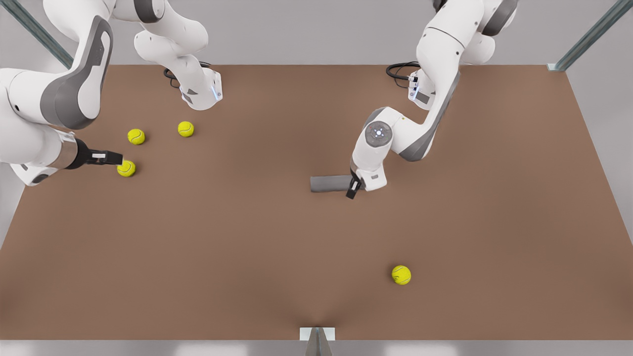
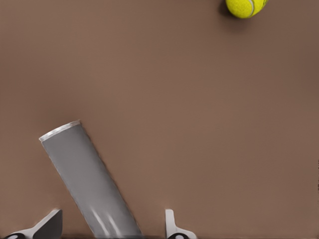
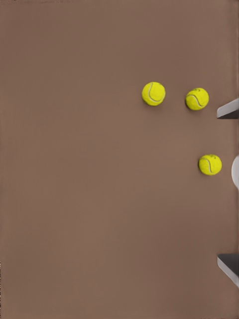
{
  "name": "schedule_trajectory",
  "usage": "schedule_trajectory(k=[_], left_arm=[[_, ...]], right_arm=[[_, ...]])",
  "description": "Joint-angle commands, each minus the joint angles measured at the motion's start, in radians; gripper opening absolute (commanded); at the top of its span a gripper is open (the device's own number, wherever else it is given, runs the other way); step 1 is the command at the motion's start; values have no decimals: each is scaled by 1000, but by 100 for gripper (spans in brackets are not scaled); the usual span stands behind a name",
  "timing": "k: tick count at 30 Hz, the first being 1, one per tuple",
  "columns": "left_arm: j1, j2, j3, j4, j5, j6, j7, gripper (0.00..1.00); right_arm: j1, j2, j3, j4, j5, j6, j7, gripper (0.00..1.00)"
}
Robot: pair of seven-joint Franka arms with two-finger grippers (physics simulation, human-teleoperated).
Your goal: Put the tennis tube upright
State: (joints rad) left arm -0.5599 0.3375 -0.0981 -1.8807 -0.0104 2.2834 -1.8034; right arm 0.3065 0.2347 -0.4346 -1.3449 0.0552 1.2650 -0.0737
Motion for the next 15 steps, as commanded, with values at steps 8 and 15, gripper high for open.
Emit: schedule_trajectory(k=[8, 15], left_arm=[[-58, 69, 6, -9, 1, 130, -602, 100], [-60, 113, 14, -67, 7, 179, -600, 100]], right_arm=[[0, -3, -1, 1, 8, -6, 169, 100], [0, -2, -1, 0, 20, -4, 169, 100]])
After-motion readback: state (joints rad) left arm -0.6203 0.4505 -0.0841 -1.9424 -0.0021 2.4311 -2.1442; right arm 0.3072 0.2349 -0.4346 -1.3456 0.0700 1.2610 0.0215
